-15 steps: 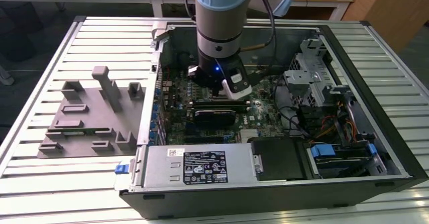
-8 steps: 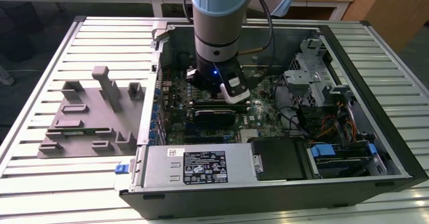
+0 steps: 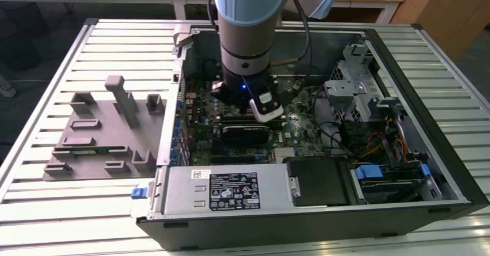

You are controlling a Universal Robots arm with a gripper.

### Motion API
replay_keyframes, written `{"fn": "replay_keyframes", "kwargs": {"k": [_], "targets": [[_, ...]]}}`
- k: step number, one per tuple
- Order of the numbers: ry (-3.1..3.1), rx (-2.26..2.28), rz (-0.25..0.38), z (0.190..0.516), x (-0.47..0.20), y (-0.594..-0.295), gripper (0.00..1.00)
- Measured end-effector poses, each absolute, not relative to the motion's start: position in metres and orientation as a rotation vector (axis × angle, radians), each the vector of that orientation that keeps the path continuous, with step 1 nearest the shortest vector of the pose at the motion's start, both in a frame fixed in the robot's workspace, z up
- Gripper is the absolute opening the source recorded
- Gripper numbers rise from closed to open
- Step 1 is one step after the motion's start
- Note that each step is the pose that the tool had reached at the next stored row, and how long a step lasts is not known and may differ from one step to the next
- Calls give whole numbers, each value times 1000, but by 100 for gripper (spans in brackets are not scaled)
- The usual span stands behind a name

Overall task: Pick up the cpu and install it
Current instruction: 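Install the second cpu locking lever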

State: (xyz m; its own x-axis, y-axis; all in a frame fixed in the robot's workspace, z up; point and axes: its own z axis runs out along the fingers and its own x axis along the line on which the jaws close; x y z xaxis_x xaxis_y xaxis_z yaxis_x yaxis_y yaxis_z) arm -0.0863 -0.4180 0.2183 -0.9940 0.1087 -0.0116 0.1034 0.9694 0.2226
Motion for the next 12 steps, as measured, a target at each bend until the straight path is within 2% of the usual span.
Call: {"fn": "replay_keyframes", "kwargs": {"k": [6,12], "targets": [[3089,167,408,215,-90,-419,11],[3086,168,434,210,-91,-423,11]]}}
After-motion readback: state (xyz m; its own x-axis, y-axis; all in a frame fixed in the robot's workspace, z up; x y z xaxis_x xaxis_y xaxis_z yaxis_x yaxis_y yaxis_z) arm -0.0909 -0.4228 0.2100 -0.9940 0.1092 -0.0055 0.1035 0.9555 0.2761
